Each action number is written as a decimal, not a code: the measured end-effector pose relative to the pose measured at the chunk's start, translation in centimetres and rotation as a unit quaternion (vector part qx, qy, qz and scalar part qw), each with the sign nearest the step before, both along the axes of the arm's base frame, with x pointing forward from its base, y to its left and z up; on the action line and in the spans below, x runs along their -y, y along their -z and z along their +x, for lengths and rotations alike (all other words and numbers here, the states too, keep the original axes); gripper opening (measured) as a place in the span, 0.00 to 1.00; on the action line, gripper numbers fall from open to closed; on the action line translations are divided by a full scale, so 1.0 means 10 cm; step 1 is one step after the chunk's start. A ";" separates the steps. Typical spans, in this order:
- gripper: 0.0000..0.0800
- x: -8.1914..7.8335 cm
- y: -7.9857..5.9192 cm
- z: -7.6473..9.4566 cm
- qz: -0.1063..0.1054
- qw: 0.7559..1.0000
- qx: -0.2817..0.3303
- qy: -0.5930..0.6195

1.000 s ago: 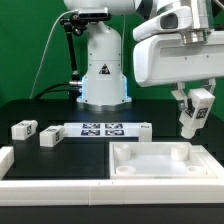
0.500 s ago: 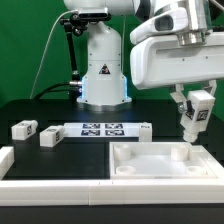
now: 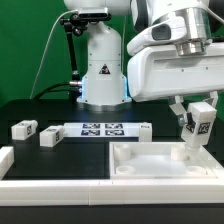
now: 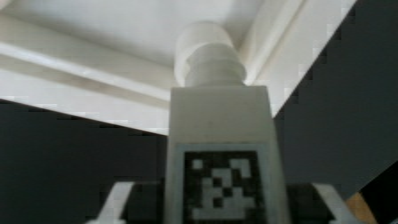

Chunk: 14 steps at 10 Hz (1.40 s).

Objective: Assemble one leg

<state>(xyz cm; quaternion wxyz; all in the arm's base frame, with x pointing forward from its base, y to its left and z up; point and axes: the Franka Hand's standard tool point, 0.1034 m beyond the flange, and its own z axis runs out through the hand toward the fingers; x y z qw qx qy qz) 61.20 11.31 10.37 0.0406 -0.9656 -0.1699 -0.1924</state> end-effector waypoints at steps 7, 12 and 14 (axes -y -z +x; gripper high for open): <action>0.36 -0.11 0.18 0.08 0.012 0.999 0.040 0.017; 0.36 -0.08 0.25 0.00 0.011 0.999 0.050 0.018; 0.36 -0.06 0.30 -0.08 0.009 0.999 0.050 0.019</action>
Offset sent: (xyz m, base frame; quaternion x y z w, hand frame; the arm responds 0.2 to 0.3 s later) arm -0.0027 0.0038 -0.0072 -0.0098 0.0197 0.0128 0.9997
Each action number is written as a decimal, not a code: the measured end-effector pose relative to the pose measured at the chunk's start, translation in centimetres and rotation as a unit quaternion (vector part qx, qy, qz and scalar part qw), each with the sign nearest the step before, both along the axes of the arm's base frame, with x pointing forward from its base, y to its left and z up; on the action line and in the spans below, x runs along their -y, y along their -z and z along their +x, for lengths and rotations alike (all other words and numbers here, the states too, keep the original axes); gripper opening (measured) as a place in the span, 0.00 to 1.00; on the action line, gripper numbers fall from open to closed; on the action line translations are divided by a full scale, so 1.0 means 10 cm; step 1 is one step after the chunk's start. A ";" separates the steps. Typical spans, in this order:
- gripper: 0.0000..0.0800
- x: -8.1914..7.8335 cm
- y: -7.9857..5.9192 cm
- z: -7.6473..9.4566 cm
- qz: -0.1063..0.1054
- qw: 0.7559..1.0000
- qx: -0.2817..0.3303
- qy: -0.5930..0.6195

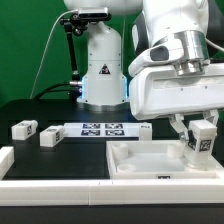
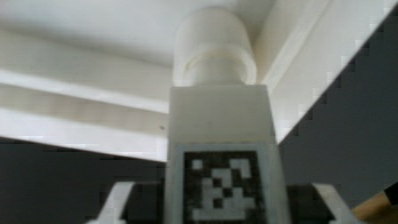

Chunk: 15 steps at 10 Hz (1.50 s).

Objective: Assemble one leg

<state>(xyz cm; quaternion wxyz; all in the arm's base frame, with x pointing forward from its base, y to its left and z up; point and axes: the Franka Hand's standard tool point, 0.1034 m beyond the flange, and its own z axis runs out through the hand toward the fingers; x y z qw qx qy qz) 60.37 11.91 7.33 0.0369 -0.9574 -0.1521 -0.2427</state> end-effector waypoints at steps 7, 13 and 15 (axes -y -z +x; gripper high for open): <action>0.68 0.02 0.06 -0.11 0.000 1.000 0.030 0.004; 0.81 0.01 0.04 -0.11 0.000 1.000 0.027 0.003; 0.81 -0.02 -0.17 -0.13 -0.003 1.000 0.022 -0.004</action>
Offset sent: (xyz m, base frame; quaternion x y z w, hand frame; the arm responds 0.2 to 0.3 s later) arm 0.0000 0.0000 0.0000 0.0000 0.0000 0.0000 1.0000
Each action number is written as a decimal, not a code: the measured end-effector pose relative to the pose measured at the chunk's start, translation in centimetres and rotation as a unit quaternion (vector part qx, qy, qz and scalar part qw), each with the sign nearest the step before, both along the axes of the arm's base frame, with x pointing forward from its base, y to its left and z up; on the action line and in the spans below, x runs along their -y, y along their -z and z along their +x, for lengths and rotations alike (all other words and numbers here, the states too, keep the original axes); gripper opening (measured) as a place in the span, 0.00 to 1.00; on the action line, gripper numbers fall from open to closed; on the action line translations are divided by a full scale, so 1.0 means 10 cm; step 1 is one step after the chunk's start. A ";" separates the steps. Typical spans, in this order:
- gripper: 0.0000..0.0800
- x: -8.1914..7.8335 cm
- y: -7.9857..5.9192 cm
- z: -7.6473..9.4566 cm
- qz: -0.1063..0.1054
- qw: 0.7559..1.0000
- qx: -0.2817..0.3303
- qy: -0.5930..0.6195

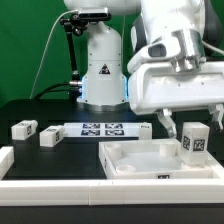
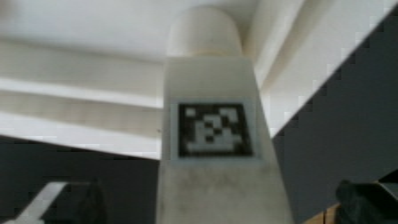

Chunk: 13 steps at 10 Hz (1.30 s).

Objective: Assemble one leg

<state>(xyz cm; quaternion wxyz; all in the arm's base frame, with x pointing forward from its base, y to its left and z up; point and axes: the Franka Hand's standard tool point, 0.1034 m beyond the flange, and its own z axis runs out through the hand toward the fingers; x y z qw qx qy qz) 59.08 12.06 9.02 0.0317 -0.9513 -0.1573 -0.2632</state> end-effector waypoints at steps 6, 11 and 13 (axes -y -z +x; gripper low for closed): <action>0.81 -0.08 -0.01 0.06 -0.004 0.992 -0.125 -0.007; 0.81 -0.03 0.02 0.10 -0.019 0.955 -0.295 -0.011; 0.81 0.02 0.05 0.11 -0.020 0.958 -0.286 -0.012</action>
Offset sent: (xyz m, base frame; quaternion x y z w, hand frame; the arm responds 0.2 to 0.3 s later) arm 0.0094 -0.0083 -0.0049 -0.0073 -0.0658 0.0087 0.9978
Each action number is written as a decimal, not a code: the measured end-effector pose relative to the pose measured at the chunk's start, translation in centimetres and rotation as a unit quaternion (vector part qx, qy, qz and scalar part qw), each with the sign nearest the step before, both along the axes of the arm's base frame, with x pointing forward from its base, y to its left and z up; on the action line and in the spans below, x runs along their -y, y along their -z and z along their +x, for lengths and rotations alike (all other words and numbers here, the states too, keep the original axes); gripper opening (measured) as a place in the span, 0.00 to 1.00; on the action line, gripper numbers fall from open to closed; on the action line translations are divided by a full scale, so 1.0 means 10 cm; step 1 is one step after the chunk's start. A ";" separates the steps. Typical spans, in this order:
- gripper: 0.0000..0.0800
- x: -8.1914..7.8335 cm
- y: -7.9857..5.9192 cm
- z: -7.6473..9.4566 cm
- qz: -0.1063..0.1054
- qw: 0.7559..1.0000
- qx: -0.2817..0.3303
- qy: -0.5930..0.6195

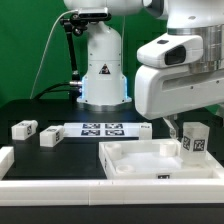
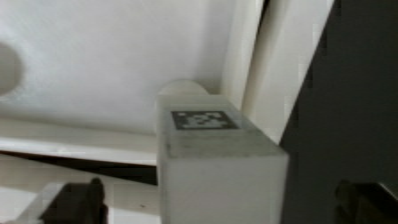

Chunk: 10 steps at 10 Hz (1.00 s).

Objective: Assemble one leg

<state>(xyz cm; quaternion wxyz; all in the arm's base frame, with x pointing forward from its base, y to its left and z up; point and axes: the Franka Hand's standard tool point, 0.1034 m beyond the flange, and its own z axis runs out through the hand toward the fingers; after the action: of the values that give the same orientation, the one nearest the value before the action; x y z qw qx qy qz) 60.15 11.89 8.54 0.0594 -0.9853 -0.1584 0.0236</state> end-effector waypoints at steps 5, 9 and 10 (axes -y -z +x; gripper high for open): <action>0.41 0.03 0.03 0.02 0.001 1.000 0.012 -0.007; 0.36 0.04 0.03 0.02 0.000 1.000 0.009 0.014; 0.36 0.04 0.04 0.01 0.000 0.999 0.004 0.045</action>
Offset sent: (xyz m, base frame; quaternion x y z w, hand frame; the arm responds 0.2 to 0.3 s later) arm 0.0000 0.0000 0.0000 0.0000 0.0000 0.0000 1.0000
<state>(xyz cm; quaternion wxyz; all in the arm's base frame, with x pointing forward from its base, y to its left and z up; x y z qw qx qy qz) 60.30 11.50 8.18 0.0594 -0.9916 -0.1138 0.0172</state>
